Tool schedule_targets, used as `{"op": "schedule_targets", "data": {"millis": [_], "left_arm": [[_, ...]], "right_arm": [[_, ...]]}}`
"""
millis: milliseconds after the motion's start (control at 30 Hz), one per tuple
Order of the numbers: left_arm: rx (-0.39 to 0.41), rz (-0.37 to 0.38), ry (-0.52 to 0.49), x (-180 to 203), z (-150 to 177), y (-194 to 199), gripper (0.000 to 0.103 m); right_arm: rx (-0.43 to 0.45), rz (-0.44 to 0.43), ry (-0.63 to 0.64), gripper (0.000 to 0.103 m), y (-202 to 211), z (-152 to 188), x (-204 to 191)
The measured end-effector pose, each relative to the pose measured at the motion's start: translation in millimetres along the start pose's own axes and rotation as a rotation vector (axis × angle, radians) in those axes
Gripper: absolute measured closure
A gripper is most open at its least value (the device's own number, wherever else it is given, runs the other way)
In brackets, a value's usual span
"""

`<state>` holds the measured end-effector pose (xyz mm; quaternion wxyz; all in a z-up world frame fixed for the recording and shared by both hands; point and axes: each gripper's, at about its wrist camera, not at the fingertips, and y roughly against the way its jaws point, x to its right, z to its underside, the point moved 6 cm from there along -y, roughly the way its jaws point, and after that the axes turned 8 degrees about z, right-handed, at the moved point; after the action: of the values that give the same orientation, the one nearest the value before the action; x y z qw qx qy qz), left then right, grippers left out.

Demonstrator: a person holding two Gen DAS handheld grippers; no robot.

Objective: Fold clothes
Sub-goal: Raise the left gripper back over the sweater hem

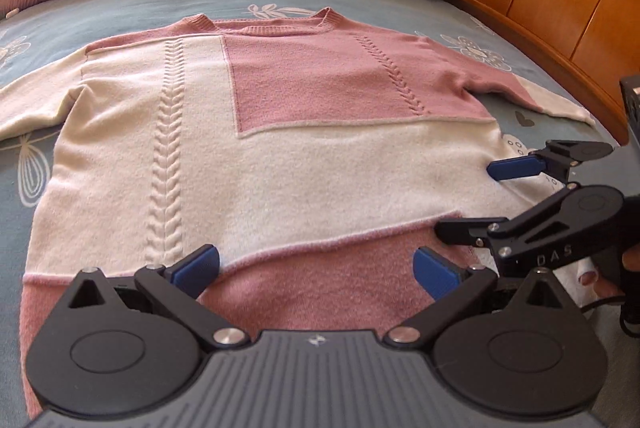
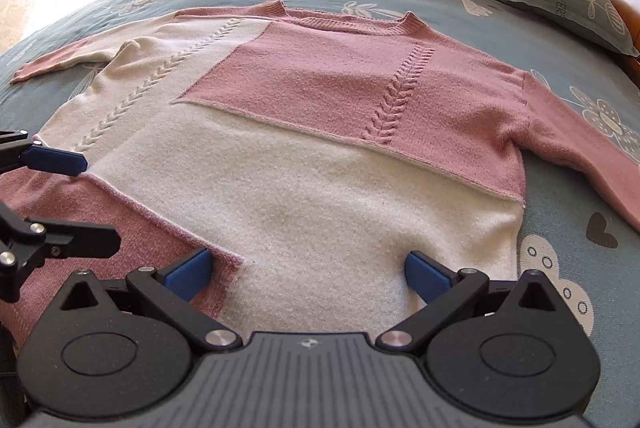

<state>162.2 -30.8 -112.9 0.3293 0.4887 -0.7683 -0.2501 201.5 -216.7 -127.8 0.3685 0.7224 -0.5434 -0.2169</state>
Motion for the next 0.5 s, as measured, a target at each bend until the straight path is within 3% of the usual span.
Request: {"op": "schedule_targets", "data": {"millis": [133,300,400,500], "left_arm": [[0.076,-0.027,0.062,4.7,30.7,20.7,0.001],[-0.002,-0.102,-0.012,23.2,43.7,24.9,0.001],[-0.019,-0.073,-0.021,27.1,48.5,32.9,0.001],[0.021,-0.063,0.028,16.5,48.1,41.1,0.001]], "right_arm": [[0.014,0.001,-0.005,0.0,-0.7,0.1,0.4],[0.018,0.017,-0.007,0.0,1.8,1.7,-0.3],[-0.007,0.051,-0.018,0.0,13.6,10.5,-1.9],[0.009,0.075,-0.019,0.0,28.0,30.8,-8.4]]}}
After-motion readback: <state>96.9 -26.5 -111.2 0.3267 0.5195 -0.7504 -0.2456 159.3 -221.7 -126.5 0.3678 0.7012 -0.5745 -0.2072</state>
